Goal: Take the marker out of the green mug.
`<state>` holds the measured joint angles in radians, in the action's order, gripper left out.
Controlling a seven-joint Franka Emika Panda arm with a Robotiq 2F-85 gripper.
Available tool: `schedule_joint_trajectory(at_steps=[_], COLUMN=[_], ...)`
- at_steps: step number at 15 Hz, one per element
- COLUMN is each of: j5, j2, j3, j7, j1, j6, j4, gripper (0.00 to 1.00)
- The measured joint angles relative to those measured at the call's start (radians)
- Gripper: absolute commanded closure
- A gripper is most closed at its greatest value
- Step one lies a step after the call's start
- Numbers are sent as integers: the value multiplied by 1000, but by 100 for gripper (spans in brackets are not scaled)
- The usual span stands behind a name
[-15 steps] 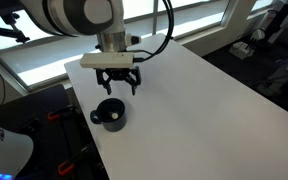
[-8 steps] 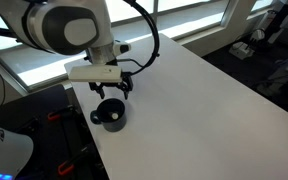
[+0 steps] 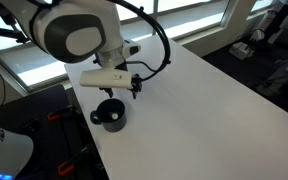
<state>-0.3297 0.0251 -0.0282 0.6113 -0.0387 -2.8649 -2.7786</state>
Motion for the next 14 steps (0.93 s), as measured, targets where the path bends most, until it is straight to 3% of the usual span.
schedule_joint_trajectory(at_steps=[3, 9, 14], j5=[161, 663, 759], j2=[23, 39, 34], j3=[5, 71, 59], j7=[103, 383, 409], j1=[-4, -35, -44], j6=[-15, -21, -15], j4=[1, 8, 8], gripper=[0, 0, 0])
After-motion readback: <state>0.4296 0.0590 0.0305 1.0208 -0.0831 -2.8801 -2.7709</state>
